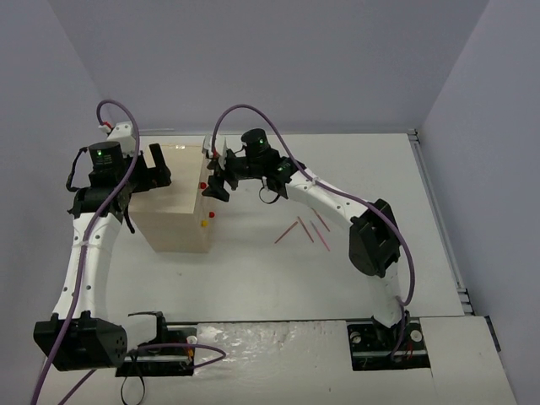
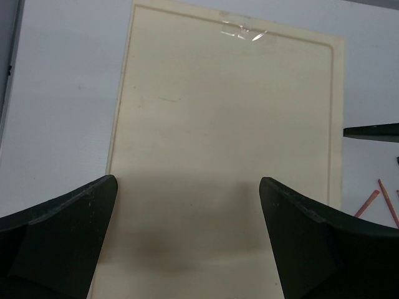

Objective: Organize the makeup

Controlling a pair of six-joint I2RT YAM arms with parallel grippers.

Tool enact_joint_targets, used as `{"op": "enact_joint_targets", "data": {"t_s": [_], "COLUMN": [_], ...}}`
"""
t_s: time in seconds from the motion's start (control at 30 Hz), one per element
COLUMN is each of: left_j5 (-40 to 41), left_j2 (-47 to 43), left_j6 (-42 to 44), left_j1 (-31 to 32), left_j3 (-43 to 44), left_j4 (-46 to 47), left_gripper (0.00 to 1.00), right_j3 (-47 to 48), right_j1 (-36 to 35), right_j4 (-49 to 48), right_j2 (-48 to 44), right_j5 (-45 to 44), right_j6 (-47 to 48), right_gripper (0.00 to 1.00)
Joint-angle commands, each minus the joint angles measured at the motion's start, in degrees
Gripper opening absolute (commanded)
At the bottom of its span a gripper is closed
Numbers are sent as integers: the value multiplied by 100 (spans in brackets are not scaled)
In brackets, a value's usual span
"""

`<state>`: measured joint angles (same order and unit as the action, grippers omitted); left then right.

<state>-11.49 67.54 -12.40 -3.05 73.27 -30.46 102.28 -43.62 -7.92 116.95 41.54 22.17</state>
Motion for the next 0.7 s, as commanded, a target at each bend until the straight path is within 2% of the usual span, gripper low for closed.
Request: {"op": "enact_joint_targets", "data": {"t_s": [0.0, 0.43, 0.67], "left_j5": [24, -48, -56], "left_j2": [-48, 31, 14], "left_j6": [48, 36, 25], "left_j1": [24, 15, 15], "left_j3": [-106, -278, -305], "left_j4": [380, 419, 421], "left_gripper": [97, 97, 97], "right_j3": [230, 635, 705], "right_j1": [-70, -129, -169], "right_j4": [-212, -140, -137], "right_j2": [64, 424, 371], "right_j5": [152, 117, 97], "right_j6": [128, 217, 258], "right_gripper": [74, 62, 52]}}
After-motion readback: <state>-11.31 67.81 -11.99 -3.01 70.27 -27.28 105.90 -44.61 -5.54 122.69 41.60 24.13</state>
